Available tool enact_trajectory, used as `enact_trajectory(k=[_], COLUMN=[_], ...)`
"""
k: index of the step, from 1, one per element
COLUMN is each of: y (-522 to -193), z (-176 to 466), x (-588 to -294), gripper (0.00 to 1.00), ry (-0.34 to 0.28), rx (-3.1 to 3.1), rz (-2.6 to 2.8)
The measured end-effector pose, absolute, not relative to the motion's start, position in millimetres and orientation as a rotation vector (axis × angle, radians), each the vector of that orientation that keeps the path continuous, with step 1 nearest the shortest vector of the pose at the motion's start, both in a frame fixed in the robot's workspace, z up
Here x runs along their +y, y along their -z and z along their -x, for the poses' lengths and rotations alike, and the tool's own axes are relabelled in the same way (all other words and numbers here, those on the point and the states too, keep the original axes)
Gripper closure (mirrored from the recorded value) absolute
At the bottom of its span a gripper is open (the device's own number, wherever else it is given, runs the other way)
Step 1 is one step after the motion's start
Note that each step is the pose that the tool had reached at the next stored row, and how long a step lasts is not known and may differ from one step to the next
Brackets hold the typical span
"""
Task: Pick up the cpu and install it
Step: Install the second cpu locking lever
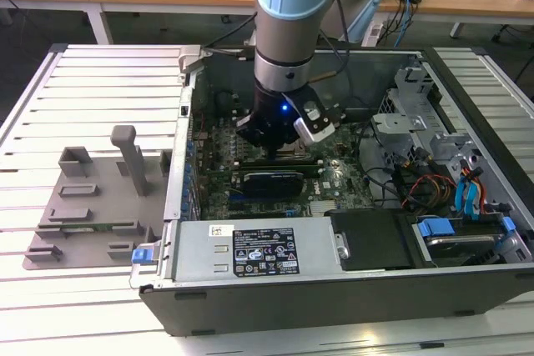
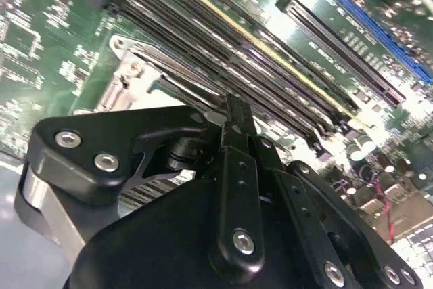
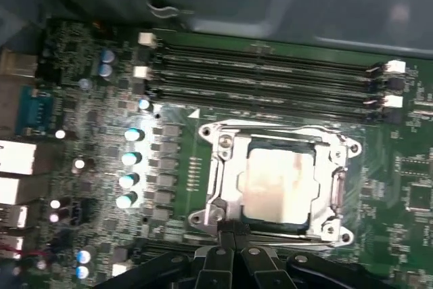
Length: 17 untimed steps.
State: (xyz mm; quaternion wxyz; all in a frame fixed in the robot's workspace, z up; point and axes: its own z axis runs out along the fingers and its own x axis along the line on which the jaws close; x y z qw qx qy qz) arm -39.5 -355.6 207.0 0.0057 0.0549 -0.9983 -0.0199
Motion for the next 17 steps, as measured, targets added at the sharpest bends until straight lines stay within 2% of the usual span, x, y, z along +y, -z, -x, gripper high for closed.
enact_trajectory(k=[2, 9, 13, 17], y=[-207.1, -209.1, -211.1, -225.2], z=[31.2, 23.7, 18.9, 18.8], x=[-346.1, -328.8, -321.6, -317.6], gripper=[0.89, 0.89, 0.89, 0.89], ry=[-0.003, -0.120, -0.151, -0.156], rx=[-3.123, -3.117, -3.114, -3.114], rz=[-0.171, -0.170, -0.170, -0.170])
